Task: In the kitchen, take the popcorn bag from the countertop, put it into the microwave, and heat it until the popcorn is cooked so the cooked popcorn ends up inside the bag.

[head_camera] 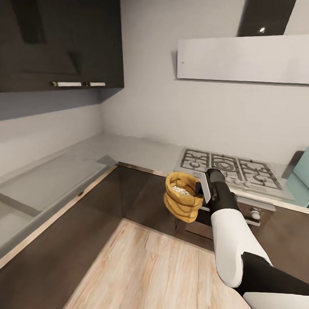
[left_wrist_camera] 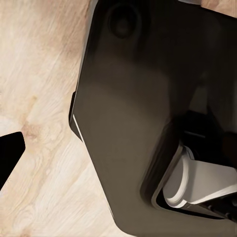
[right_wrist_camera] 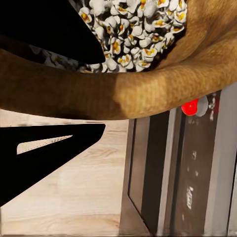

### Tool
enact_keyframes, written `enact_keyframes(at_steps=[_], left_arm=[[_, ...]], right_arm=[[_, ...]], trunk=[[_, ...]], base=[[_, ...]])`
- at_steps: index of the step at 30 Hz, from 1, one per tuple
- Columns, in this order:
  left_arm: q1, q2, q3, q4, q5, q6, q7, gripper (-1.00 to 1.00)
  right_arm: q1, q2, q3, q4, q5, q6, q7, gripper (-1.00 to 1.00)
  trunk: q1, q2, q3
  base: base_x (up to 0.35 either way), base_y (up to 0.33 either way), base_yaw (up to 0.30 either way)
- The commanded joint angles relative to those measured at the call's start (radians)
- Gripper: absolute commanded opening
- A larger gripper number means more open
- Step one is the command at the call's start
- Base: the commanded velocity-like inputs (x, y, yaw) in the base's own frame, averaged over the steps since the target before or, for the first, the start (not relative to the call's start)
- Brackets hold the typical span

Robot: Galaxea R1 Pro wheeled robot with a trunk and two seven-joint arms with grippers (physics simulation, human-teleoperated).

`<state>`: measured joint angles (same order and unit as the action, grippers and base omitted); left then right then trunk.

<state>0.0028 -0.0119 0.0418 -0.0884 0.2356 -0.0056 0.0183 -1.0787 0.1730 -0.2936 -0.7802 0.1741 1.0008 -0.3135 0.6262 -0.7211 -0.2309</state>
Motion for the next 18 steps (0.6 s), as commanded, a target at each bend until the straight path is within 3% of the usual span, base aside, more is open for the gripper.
enact_keyframes(at_steps=[1, 3, 7, 18], left_arm=[[0.000, 0.000, 0.004, -0.002, 0.005, -0.001, 0.002, 1.00], [0.000, 0.000, 0.004, -0.002, 0.028, -0.001, 0.002, 1.00], [0.000, 0.001, 0.002, -0.002, 0.113, -0.001, 0.002, 1.00], [0.000, 0.001, 0.000, -0.001, 0.128, -0.001, 0.002, 1.00]], right_arm=[[-0.001, 0.002, -0.004, -0.001, 0.010, 0.004, 0.003, -1.00], [-0.001, 0.002, -0.004, -0.001, 0.010, 0.005, 0.002, -1.00], [-0.001, 0.002, -0.004, -0.002, 0.010, 0.005, 0.003, -1.00], [-0.001, 0.002, -0.004, -0.003, 0.010, 0.005, 0.002, -1.00]], trunk=[[0.000, -0.001, -0.001], [0.000, -0.001, -0.001], [0.000, -0.001, -0.001], [0.000, -0.001, -0.001]], base=[[0.000, 0.000, -0.276], [0.000, 0.000, -0.281], [0.000, 0.000, -0.286], [0.000, 0.000, -0.288]])
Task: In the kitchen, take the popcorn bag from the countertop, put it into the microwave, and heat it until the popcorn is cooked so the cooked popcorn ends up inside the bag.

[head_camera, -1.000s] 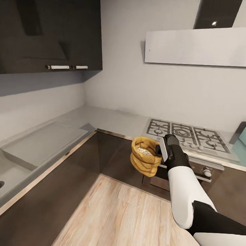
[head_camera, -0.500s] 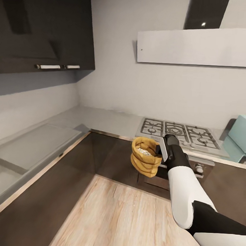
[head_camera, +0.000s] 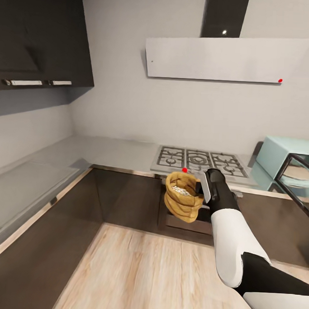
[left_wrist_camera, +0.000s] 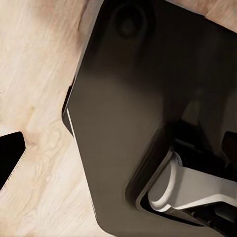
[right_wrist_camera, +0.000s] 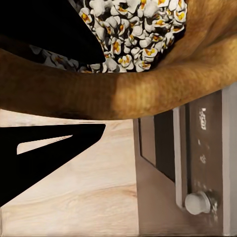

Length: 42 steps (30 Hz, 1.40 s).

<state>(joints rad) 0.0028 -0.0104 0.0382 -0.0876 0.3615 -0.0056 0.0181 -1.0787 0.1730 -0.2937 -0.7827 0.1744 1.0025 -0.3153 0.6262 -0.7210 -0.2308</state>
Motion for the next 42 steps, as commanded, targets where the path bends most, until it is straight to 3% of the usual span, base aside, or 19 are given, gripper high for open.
enact_keyframes(at_steps=[1, 16, 42], left_arm=[[0.000, 0.000, 0.003, -0.002, 0.002, -0.001, 0.002, 1.00], [0.000, -0.002, 0.006, -0.003, 0.004, -0.001, 0.003, 1.00], [0.000, -0.002, 0.006, -0.003, 0.004, -0.001, 0.002, 1.00]], right_arm=[[-0.001, 0.002, -0.004, -0.001, 0.010, 0.004, 0.004, -1.00], [-0.001, 0.002, -0.005, 0.000, 0.010, 0.005, 0.004, -1.00], [-0.001, -0.001, -0.004, 0.002, 0.010, 0.004, 0.004, -1.00]], trunk=[[0.000, -0.001, -0.001], [0.000, -0.001, -0.001], [0.100, -0.183, -0.083]], base=[[0.000, 0.000, -0.288], [0.000, 0.000, -0.288], [0.000, 0.000, -0.288]])
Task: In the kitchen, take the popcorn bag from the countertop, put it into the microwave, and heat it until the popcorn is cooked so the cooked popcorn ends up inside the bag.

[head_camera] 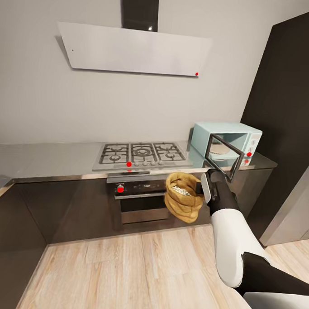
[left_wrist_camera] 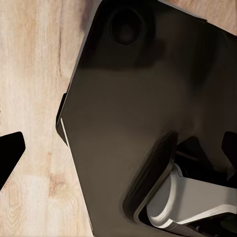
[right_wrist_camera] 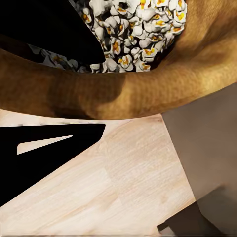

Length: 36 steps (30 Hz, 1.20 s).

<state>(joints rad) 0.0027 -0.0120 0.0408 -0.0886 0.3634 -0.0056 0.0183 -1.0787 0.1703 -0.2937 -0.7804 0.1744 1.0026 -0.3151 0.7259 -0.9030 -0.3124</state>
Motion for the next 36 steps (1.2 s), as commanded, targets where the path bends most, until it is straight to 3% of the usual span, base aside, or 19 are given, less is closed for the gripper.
enact_keyframes(at_steps=[1, 8, 16, 36], left_arm=[[0.000, 0.000, 0.004, -0.001, 0.002, -0.001, 0.003, 1.00], [0.000, 0.000, 0.004, -0.001, 0.002, -0.001, 0.002, 1.00], [0.000, 0.000, 0.004, 0.000, 0.002, -0.001, 0.002, 1.00], [0.000, 0.000, 0.004, 0.000, 0.002, -0.001, 0.003, 1.00]], right_arm=[[-0.001, 0.002, -0.004, 0.000, 0.010, 0.004, 0.004, -1.00], [-0.001, 0.002, -0.004, 0.000, 0.010, 0.005, 0.004, -1.00], [-0.001, 0.002, -0.007, 0.000, 0.010, 0.005, 0.004, -1.00], [-0.001, 0.000, -0.010, 0.000, 0.010, 0.005, 0.004, -1.00]], trunk=[[0.004, -0.008, -0.004], [0.031, -0.057, -0.026], [0.031, -0.057, -0.026], [0.108, -0.197, -0.089]], base=[[0.000, 0.000, -0.288], [0.000, 0.000, -0.288], [0.000, 0.000, -0.288], [0.000, 0.000, -0.288]])
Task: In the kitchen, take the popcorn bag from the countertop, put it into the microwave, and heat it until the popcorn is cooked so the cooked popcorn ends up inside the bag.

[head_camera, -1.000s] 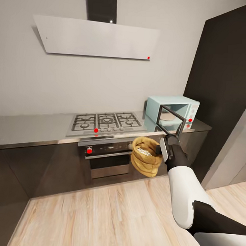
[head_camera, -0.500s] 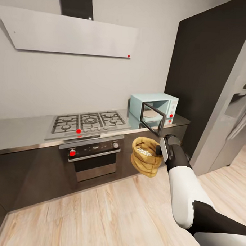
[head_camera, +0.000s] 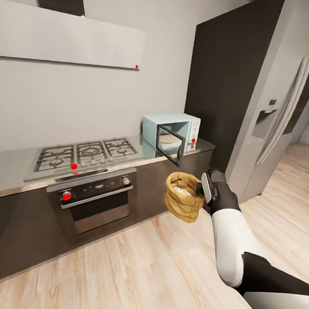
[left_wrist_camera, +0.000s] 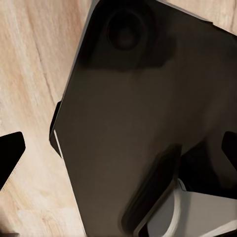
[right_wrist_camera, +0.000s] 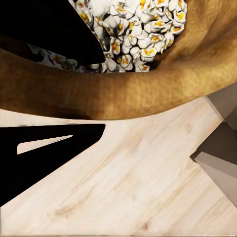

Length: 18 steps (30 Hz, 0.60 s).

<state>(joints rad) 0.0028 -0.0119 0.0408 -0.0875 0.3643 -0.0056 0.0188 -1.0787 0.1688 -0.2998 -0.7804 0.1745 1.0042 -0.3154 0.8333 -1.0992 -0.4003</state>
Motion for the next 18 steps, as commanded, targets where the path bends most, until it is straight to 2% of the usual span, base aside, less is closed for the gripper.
enact_keyframes(at_steps=[1, 5, 14, 18], left_arm=[[0.000, 0.000, 0.004, -0.002, 0.002, -0.001, 0.002, 1.00], [0.000, 0.000, 0.004, -0.002, 0.002, -0.001, 0.001, 1.00], [0.000, 0.001, 0.000, -0.001, 0.001, 0.000, 0.000, 1.00], [0.000, 0.001, -0.010, 0.000, -0.005, -0.001, 0.000, 1.00]], right_arm=[[-0.001, 0.001, -0.004, 0.000, 0.010, 0.004, 0.004, -1.00], [-0.001, 0.001, -0.005, 0.000, 0.010, 0.003, 0.004, -1.00], [-0.001, 0.001, -0.004, 0.000, 0.010, 0.002, 0.004, -1.00], [-0.001, 0.001, -0.004, 0.000, 0.010, 0.003, 0.004, -1.00]], trunk=[[0.004, -0.008, -0.004], [0.004, -0.008, -0.004], [0.004, -0.008, -0.004], [0.004, -0.008, -0.004]], base=[[0.000, 0.000, -0.288], [0.000, 0.000, -0.194], [0.002, 0.000, -0.008], [0.202, -0.128, 0.000]])
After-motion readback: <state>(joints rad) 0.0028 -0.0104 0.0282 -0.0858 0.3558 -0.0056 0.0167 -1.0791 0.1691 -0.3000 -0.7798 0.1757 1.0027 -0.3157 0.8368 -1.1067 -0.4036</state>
